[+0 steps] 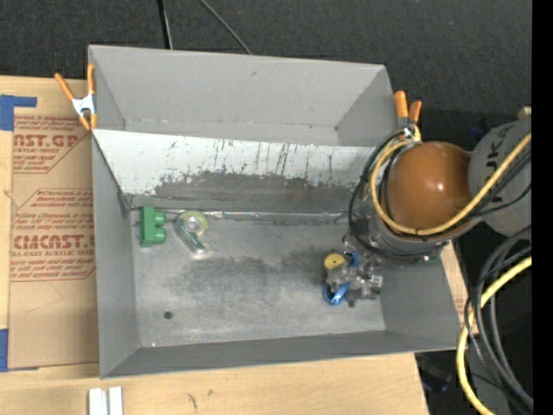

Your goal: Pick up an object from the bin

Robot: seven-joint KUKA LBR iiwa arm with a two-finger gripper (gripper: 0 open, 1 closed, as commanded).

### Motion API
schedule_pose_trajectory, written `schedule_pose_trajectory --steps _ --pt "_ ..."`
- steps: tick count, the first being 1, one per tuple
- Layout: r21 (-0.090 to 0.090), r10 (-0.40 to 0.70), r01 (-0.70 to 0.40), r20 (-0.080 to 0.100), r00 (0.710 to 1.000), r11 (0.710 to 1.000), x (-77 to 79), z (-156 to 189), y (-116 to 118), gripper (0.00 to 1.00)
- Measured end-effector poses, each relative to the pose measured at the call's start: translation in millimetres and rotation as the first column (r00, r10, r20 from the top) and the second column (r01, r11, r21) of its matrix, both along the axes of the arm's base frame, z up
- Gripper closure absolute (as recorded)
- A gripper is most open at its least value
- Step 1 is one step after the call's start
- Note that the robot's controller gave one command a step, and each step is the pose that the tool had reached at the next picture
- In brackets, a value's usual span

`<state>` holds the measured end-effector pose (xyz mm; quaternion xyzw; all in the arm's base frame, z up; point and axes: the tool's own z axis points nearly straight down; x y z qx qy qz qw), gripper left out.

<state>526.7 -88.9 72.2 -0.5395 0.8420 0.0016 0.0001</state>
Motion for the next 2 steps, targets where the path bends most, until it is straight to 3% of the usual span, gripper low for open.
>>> schedule_pose_trajectory --steps 2 --pt "0.000 0.000 0.000 0.000 1.000 1.000 0.0 0.0 0.0 1.00"
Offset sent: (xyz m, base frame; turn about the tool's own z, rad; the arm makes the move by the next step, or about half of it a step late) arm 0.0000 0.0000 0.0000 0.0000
